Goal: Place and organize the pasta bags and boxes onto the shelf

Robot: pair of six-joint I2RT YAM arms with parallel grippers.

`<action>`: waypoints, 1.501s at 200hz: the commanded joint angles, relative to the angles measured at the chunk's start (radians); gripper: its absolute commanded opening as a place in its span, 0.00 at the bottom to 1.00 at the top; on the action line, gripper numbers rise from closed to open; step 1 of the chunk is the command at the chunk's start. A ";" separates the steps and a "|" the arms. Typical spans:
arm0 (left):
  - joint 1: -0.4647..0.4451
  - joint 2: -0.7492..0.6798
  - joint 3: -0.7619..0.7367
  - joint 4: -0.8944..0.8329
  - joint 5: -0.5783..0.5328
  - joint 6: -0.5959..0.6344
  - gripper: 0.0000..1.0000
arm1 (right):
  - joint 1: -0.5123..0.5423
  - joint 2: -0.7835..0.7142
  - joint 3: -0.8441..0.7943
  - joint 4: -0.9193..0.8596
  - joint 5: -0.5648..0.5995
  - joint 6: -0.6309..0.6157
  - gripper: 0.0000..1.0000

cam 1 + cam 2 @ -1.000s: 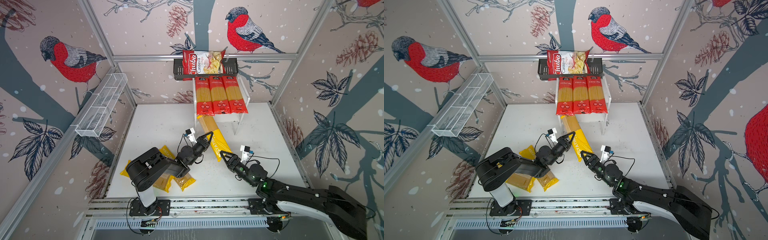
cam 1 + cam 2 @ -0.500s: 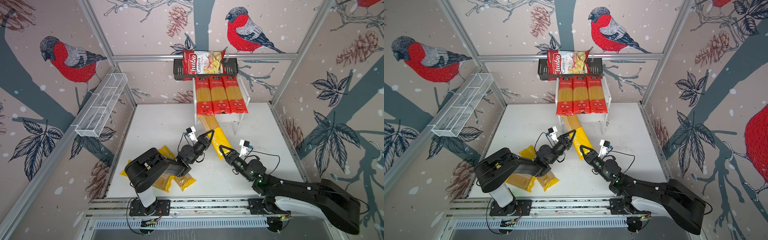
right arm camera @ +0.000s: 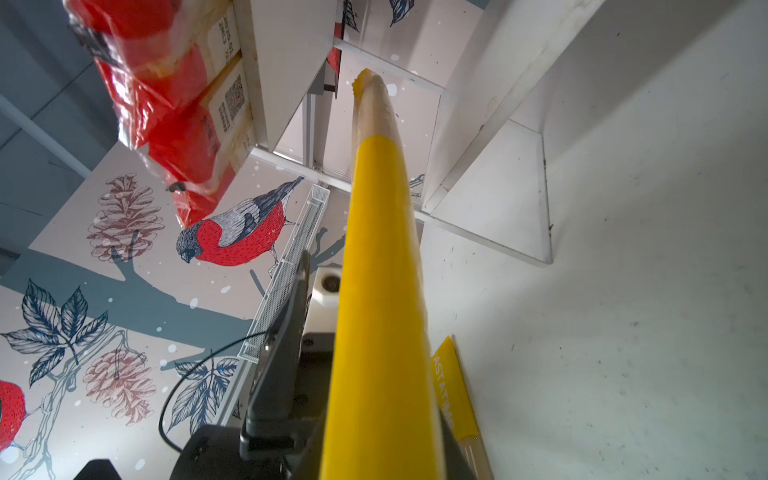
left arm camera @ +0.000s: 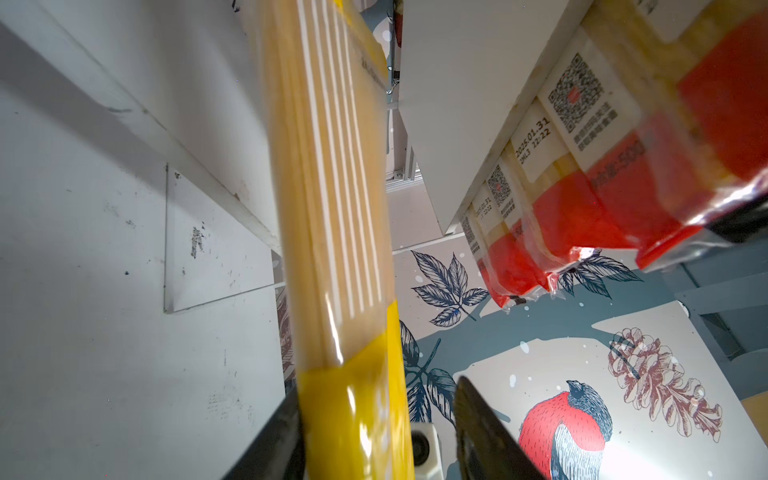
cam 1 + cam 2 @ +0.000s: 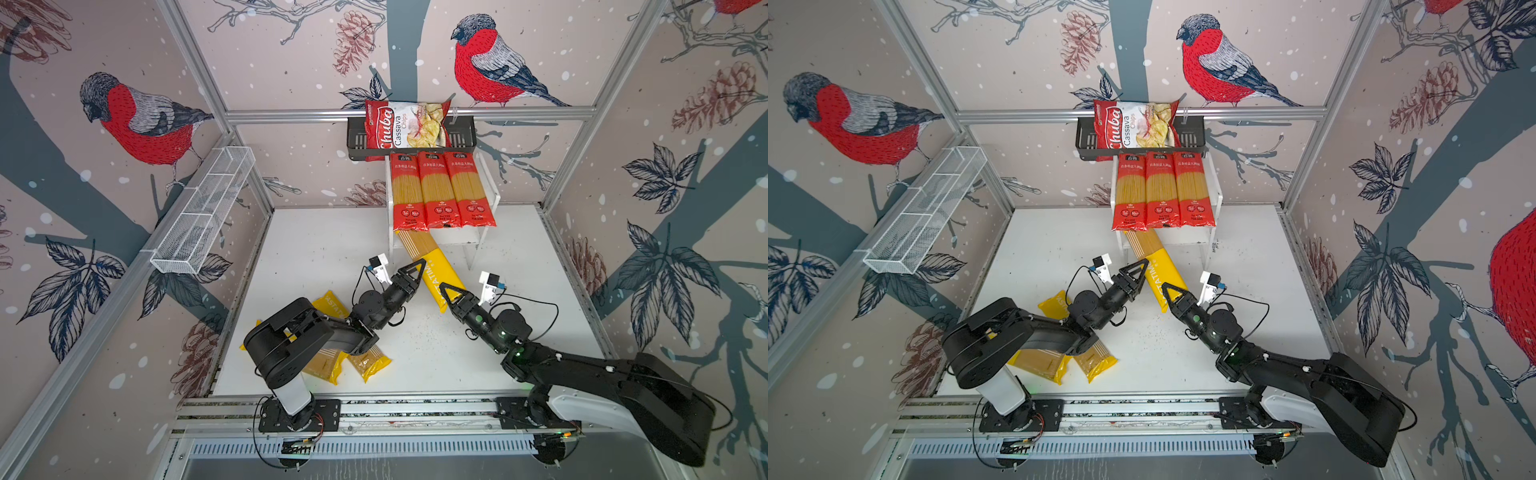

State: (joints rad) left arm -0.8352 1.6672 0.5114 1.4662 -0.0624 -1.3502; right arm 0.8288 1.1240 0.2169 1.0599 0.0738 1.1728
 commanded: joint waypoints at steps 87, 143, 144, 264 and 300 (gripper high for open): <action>0.070 -0.539 -0.248 -0.391 -0.035 0.240 0.58 | -0.059 0.314 0.179 0.248 0.114 0.092 0.12; 0.103 -0.958 -0.251 -0.880 -0.181 0.434 0.63 | -0.037 0.526 0.352 0.250 0.204 0.258 0.29; 0.103 -0.962 -0.251 -0.883 -0.181 0.436 0.63 | -0.037 0.531 0.354 0.250 0.203 0.260 0.29; 0.116 -0.926 -0.249 -0.904 -0.137 0.451 0.63 | -0.095 0.556 0.327 0.147 0.018 0.329 0.66; 0.116 -0.913 -0.259 -0.891 -0.131 0.442 0.63 | -0.140 0.538 0.354 0.017 -0.101 0.283 0.59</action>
State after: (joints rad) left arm -0.7208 0.7521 0.2569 0.5201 -0.2070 -0.9165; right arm 0.7086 1.6703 0.5442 1.1858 0.0818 1.5017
